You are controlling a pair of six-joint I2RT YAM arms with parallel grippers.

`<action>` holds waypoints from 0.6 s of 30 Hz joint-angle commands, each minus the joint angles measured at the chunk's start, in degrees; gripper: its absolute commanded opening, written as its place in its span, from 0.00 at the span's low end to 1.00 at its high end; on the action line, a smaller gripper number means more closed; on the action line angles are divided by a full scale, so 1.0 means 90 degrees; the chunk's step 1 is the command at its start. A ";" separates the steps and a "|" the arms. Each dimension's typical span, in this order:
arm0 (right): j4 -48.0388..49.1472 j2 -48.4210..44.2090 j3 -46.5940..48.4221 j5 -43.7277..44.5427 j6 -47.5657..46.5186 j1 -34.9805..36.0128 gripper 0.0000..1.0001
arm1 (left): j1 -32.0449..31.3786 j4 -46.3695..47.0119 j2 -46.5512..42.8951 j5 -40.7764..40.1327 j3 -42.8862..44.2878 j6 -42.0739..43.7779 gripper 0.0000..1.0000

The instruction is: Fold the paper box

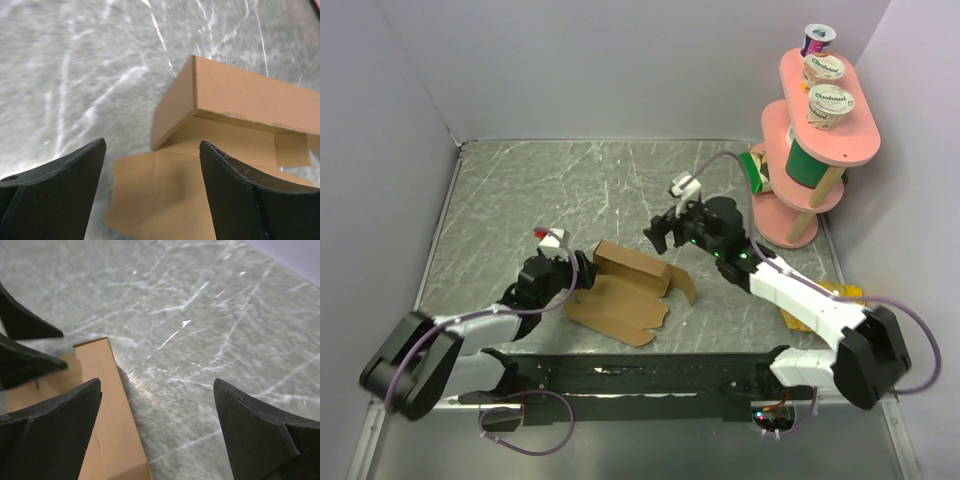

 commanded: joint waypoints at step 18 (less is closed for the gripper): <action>-0.0241 -0.2661 -0.3258 -0.0465 0.3173 -0.1809 0.72 | 0.0099 0.3341 0.2925 0.0322 0.0712 0.0230 0.52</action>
